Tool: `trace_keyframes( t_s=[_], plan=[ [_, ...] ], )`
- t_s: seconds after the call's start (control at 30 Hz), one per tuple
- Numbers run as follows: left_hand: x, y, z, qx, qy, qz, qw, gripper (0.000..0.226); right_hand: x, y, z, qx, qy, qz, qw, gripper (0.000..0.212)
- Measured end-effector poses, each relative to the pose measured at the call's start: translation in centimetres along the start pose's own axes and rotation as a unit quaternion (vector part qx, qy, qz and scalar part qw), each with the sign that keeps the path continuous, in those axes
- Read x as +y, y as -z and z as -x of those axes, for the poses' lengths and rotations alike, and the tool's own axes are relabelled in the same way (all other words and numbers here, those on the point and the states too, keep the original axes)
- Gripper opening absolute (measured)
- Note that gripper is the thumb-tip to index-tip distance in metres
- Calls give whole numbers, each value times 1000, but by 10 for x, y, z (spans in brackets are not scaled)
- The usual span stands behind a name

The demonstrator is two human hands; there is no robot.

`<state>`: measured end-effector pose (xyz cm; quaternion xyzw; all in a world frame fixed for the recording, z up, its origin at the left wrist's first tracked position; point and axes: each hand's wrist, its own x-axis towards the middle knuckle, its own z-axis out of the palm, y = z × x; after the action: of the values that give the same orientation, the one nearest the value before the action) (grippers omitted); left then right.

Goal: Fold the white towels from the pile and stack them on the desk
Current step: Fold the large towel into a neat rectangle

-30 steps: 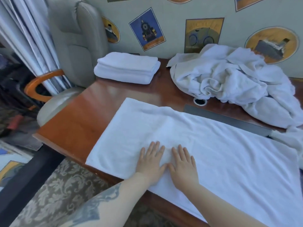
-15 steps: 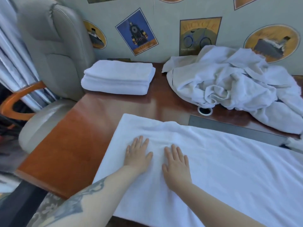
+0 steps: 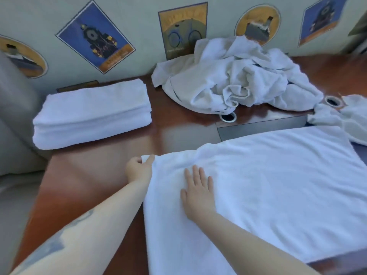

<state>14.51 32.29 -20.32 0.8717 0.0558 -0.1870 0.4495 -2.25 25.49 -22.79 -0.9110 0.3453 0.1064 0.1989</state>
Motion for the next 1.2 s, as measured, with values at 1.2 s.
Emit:
trace_keyframes(
  t_s=[1.2],
  plan=[
    [6,5,-25,-94,243,397,880,22,98,54,-105,5,-217,-40,975,72]
  ],
)
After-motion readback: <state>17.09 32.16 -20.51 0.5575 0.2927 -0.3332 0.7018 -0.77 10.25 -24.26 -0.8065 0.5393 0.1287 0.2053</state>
